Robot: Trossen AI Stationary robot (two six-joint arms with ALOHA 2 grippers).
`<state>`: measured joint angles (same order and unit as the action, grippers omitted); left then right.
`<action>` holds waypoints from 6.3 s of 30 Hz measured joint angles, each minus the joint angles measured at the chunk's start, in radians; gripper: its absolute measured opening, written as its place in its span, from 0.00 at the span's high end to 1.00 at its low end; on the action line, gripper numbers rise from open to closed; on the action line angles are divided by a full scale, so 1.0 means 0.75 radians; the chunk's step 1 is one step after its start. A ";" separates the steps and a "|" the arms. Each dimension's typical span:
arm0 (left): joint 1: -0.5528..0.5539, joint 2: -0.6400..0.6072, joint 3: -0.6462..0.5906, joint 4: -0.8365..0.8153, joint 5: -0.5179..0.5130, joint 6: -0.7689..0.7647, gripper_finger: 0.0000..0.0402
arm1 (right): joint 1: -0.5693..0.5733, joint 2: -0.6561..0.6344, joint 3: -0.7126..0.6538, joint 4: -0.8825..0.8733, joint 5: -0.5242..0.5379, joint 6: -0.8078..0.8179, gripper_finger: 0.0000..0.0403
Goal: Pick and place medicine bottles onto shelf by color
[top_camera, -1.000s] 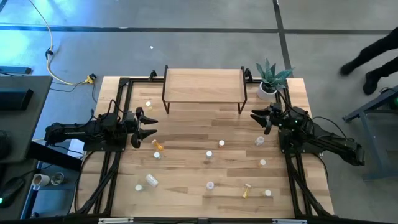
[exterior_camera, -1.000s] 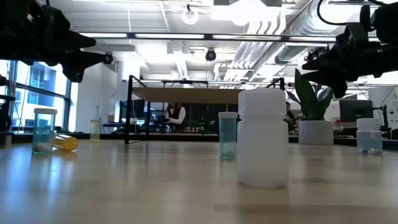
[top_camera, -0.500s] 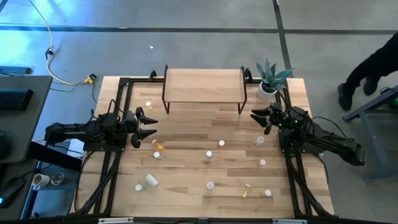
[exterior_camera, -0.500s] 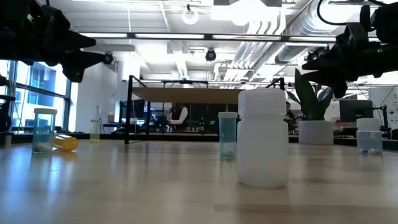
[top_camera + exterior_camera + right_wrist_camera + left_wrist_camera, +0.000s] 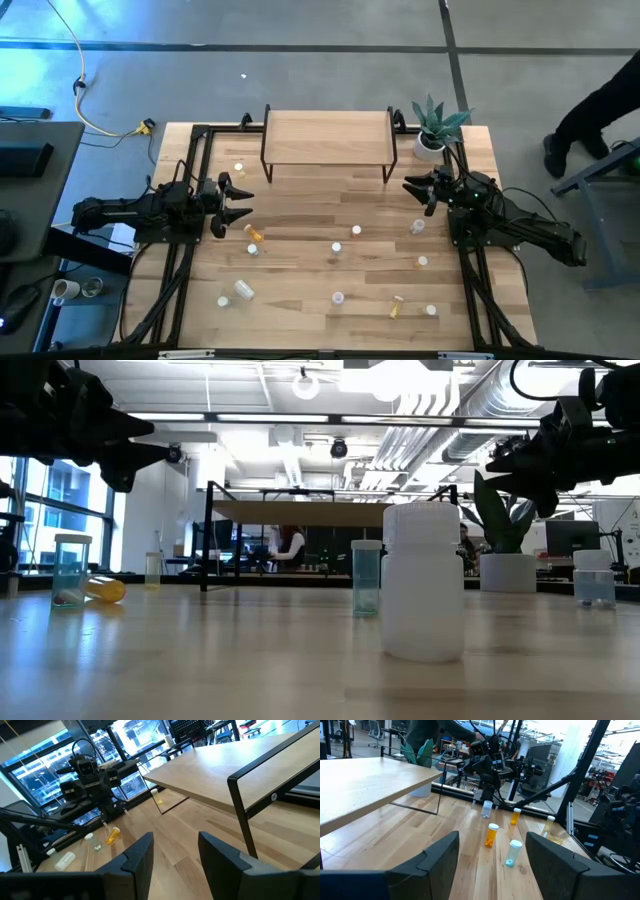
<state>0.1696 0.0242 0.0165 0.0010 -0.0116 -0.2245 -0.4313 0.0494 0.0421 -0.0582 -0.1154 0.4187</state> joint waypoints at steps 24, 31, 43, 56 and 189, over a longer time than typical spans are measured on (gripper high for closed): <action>0.000 0.000 0.000 0.000 0.000 0.000 0.45 | 0.000 0.000 0.000 0.000 0.000 0.000 0.64; 0.000 0.000 0.000 0.000 0.000 0.000 0.45 | 0.000 0.000 0.000 0.000 0.000 0.000 0.64; 0.000 0.000 0.000 0.000 0.000 0.000 0.45 | 0.000 0.000 0.000 0.003 0.000 0.000 0.64; 0.000 0.000 0.000 0.000 0.000 0.000 0.45 | -0.001 0.000 0.000 -0.007 0.082 0.098 0.64; 0.000 0.000 0.000 0.035 -0.175 -0.605 0.45 | 0.646 1.823 0.790 0.097 0.105 -0.476 0.46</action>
<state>0.1696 0.0242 0.0162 0.0273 -0.1432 -0.6781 0.0536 1.4163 0.6350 0.0145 -0.0370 0.0614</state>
